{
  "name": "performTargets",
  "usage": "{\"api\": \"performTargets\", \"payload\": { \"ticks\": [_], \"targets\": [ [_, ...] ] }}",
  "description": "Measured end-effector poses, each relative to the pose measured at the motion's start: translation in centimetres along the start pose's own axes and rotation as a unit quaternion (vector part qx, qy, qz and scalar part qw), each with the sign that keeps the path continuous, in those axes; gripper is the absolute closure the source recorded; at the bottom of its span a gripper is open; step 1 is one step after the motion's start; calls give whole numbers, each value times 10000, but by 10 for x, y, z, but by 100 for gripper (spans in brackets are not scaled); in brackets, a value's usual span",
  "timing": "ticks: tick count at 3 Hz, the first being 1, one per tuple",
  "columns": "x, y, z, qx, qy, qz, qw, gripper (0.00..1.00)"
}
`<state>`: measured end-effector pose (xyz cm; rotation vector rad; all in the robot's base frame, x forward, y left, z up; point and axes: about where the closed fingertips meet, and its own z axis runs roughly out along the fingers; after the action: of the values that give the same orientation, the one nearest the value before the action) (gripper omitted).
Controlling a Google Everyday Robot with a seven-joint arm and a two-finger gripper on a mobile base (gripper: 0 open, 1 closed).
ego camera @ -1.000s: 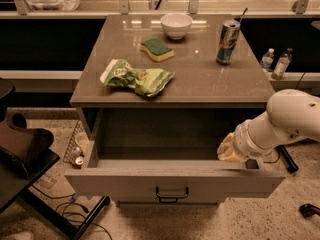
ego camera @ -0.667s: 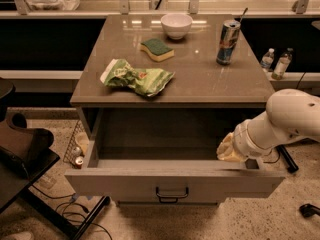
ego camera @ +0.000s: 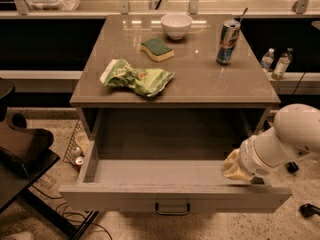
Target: Open top drawer
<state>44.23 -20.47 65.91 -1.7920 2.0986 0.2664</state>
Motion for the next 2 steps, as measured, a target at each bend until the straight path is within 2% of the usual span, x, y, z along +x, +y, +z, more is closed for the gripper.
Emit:
{"api": "performTargets", "payload": {
  "ticks": [1,2],
  "targets": [
    [-10,55,2,-330,-94,189,9992,100],
    [-10,55,2,-330,-94,189,9992,100]
  ]
}}
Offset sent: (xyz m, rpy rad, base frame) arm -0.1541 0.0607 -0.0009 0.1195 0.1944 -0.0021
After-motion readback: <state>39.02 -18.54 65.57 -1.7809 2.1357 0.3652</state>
